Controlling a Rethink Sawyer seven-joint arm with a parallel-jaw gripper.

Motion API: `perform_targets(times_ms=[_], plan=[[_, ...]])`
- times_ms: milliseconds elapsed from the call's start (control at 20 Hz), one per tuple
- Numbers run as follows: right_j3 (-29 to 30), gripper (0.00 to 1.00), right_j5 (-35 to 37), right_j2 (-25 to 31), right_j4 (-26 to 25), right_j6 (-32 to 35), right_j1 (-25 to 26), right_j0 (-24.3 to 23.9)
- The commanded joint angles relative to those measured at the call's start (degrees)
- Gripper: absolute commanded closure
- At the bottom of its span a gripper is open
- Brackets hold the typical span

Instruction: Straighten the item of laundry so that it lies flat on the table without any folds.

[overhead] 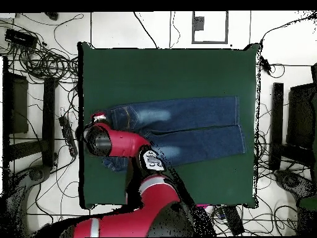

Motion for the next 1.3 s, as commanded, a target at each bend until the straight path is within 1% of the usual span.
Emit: perform_targets(times_ms=[50, 200, 250, 300, 400, 500, 550, 600, 650, 700, 750, 800, 850, 900, 950, 1000, 1050, 1250, 1300], plan=[[-1.0, 0.0, 14.9, 8.5, 11.4, 12.6, 1.3, 8.7], [-1.6, 0.0, 15.7, 6.5, 13.9, 11.7, 1.7, 10.6], [-1.8, 0.0, 14.8, 6.2, 14.4, 11.2, 2.1, 11.0], [-1.2, 0.0, 14.1, 6.4, 14.6, 10.6, 2.2, 10.8], [-2.1, 0.0, 14.9, 4.2, 15.0, 9.8, 2.6, 12.3], [-3.6, 0.0, 18.1, 0.0, 14.8, 9.5, 2.2, 14.9], [-4.7, 0.0, 20.4, -3.5, 14.1, 9.3, 1.9, 16.9], [-7.5, 0.0, 25.4, -10.4, 12.4, 10.2, 1.8, 20.7], [-11.1, 0.0, 31.4, -19.2, 9.5, 10.8, 2.6, 24.8], [-14.8, 0.0, 38.7, -27.4, 5.8, 10.3, 2.5, 27.7], [-20.1, 0.0, 45.2, -39.7, 1.7, 8.3, 5.5, 32.3], [-24.7, 0.0, 49.6, -48.2, -1.5, 6.3, 8.0, 35.3], [-27.5, 0.0, 52.0, -54.0, -4.1, 5.5, 10.1, 37.0], [-29.4, 0.0, 54.1, -57.0, -6.3, 5.4, 10.9, 37.8], [-30.6, 0.0, 55.4, -58.6, -8.1, 5.3, 11.3, 38.1], [-31.6, 0.0, 57.2, -59.3, -10.0, 5.8, 11.2, 38.3], [-32.1, 0.0, 57.6, -59.8, -11.5, 6.1, 11.1, 38.4], [-32.0, 0.0, 55.8, -59.0, -17.0, 6.0, 9.8, 37.4], [-31.4, 0.0, 54.1, -58.5, -18.1, 6.3, 9.7, 36.9]])
